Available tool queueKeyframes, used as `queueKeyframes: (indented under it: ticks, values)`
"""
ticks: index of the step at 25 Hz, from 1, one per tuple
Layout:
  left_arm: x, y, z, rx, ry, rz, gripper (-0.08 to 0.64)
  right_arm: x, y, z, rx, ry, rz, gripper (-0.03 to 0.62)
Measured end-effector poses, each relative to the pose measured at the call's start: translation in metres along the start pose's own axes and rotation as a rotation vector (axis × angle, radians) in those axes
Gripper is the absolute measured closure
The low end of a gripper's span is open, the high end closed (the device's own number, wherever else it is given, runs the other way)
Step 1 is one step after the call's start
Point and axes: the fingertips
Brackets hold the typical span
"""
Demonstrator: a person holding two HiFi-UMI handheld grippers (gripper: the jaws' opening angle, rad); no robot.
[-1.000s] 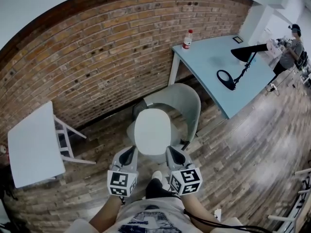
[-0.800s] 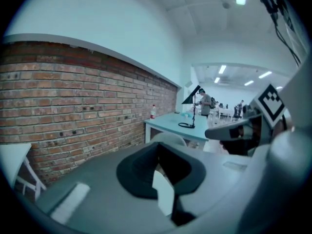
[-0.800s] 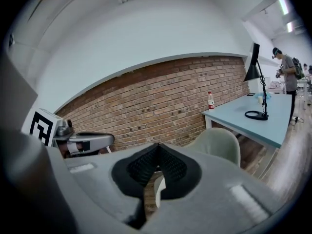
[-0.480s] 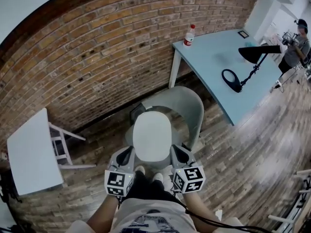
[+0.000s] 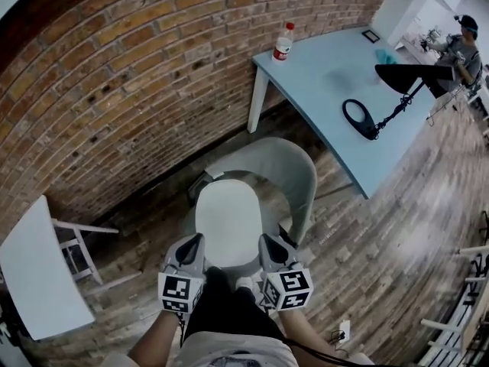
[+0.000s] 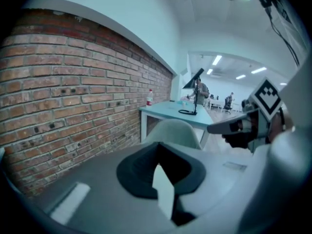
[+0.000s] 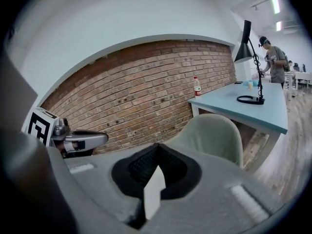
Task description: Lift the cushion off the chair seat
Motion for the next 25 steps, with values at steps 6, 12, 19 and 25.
queueKeyframes:
  ticks: [6,12,19,25]
  values:
    - [-0.047,0.033,-0.056,-0.004,0.03,0.006,0.569,-0.028,-0.033,-0.05,-0.073,-0.007,-0.027,0.594]
    - [-0.1,0.053,-0.104,0.01,0.073,0.023,0.569,-0.075,-0.07,-0.096,-0.128,0.018,-0.088,0.594]
    - [-0.148,0.063,-0.142,0.029,0.098,0.026,0.569,-0.116,-0.094,-0.133,-0.143,0.017,-0.091,0.594]
    - [-0.195,0.073,-0.164,0.051,0.145,0.045,0.569,-0.156,-0.107,-0.158,-0.15,0.025,-0.111,0.594]
Point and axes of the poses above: the fingertips, and each gripper's own axes: z backward along the fingers, y to its left, x out of its top
